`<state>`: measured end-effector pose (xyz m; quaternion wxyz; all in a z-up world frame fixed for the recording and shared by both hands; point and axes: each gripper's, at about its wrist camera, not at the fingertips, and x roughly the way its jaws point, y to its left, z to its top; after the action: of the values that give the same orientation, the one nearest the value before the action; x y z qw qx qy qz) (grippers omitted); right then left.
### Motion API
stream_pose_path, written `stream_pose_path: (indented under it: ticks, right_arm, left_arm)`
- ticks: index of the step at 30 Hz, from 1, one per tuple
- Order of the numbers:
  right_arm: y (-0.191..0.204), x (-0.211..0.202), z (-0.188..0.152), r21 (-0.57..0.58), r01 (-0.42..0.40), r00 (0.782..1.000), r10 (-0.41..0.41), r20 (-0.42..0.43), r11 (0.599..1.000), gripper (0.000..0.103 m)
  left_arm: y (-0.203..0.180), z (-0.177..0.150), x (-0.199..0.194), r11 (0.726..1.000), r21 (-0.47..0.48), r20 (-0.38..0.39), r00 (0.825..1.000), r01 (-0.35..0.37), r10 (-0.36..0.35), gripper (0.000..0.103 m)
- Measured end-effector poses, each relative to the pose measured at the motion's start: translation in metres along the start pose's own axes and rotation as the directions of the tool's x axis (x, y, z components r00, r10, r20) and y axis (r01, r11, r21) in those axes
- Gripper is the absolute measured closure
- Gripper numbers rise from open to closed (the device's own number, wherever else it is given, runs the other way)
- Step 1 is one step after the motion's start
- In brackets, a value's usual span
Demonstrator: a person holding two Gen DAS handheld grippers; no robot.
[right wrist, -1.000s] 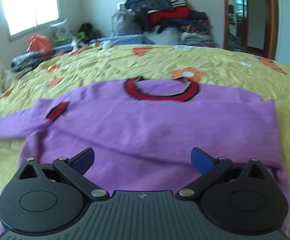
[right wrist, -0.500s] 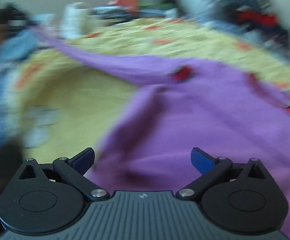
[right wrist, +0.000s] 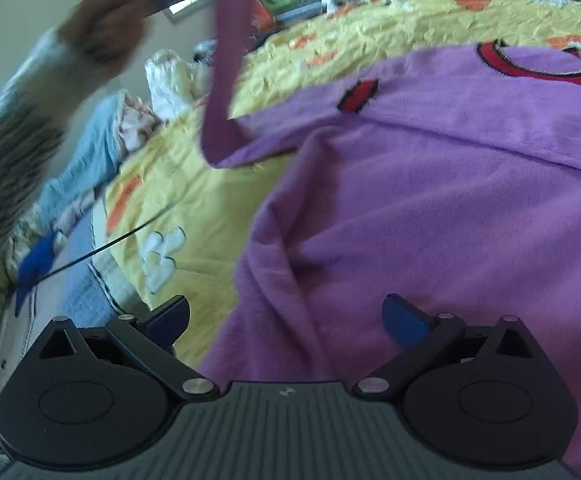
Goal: Fold small clothes
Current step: 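Lift the sleeve by its cuff with the left tool and carry it across, then lay the sleeve onto the sweater body and open the left tool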
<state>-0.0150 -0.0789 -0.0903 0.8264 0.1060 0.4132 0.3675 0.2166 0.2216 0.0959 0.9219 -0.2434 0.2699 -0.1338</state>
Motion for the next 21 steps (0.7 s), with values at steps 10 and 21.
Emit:
stream_pose_path:
  ticks: [10,21]
  right_arm:
    - [-0.006,-0.038,-0.011,-0.036,0.394,0.919,-0.393,0.023,0.919,0.0]
    - [-0.024,-0.06,-0.033,0.065,0.397,0.917,-0.398,-0.001,0.915,0.0]
  left_arm:
    - [-0.18,-0.117,0.151,0.938,0.243,-0.286,0.942,0.247,-0.174,0.101]
    - [-0.25,-0.229,0.194,0.866,0.317,-0.46,0.862,0.386,-0.216,0.1]
